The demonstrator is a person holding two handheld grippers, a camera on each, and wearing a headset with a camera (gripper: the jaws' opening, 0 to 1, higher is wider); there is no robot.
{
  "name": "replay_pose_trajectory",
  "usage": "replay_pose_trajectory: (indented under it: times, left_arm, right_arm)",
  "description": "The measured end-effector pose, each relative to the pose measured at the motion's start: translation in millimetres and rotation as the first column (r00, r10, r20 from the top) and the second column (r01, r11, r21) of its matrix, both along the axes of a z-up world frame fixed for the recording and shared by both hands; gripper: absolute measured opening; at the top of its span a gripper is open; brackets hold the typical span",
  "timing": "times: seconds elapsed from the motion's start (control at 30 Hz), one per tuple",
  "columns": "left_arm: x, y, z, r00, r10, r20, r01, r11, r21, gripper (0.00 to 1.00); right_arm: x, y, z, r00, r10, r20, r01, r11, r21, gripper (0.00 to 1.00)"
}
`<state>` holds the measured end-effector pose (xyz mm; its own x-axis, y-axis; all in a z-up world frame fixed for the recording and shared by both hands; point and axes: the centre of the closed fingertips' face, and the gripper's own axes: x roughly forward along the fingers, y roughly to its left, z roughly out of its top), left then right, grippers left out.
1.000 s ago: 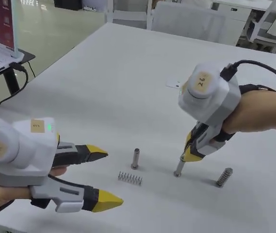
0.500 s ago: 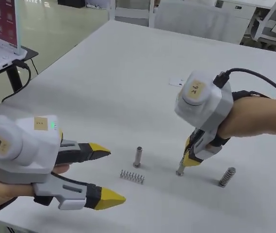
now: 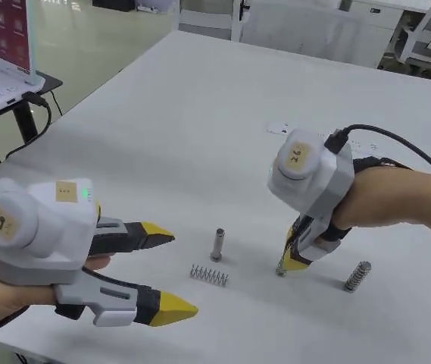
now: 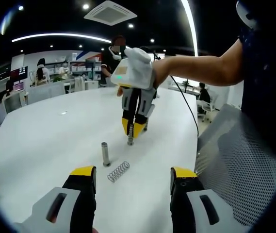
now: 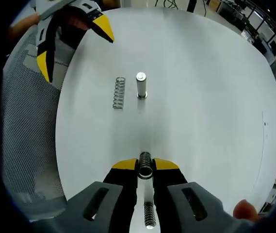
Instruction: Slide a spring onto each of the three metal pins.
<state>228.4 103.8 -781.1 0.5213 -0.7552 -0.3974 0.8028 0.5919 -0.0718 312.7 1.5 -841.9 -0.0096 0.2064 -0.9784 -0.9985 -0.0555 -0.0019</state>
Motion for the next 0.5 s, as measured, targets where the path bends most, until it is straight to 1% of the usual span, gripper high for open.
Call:
replay_pose_trajectory:
  times: [0.37,0.5]
  left_arm:
    - [-0.2,-2.0,-0.4,1.0,-0.005,-0.002,0.005,1.0,0.002,0.57]
    - [-0.1,-1.5,-0.6,1.0,-0.004,-0.004,0.004,1.0,0.002,0.57]
  right_arm:
    - [-0.7,-1.1,-7.3,1.0,-0.001,0.004,0.001,1.0,-0.009,0.09]
    - [-0.7,-0.3,-7.9,1.0,-0.008,0.002,0.008,1.0,0.0,0.09]
